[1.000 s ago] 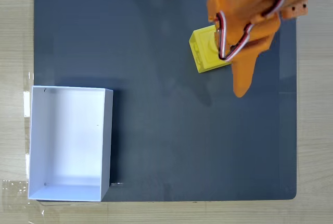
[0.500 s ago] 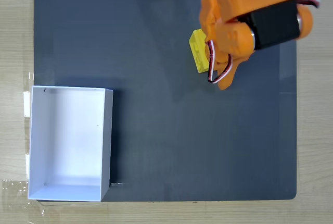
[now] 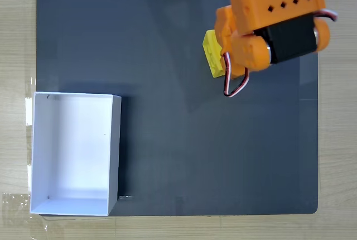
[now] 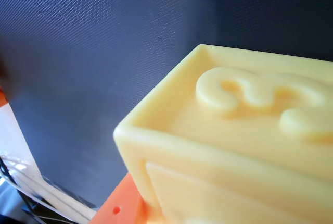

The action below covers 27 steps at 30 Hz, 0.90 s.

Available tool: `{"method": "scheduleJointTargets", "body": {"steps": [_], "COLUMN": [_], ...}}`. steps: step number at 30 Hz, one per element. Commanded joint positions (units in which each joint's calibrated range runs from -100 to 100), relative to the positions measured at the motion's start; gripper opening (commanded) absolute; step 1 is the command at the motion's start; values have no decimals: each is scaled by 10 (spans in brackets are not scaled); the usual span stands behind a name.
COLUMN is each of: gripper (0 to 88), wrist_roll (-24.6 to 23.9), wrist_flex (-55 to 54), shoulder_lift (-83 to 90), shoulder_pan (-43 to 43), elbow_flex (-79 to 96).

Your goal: Grasp a yellow block and put it in the box

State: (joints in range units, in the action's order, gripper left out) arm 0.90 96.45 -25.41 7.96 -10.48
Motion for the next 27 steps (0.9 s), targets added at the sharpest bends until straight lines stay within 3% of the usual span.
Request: {"method": "scheduleJointTargets", "body": {"steps": [1,6,15,27], "gripper": [255,254,254,254], "wrist_roll": [0,-5,-5,5], "wrist_flex": [-4,-26,-172,-489], "shoulder_lift": [12,65,243,300], "shoulder_pan": [-6,-6,-30,-277], "elbow_flex": [-14,-13,-14,-2]}}
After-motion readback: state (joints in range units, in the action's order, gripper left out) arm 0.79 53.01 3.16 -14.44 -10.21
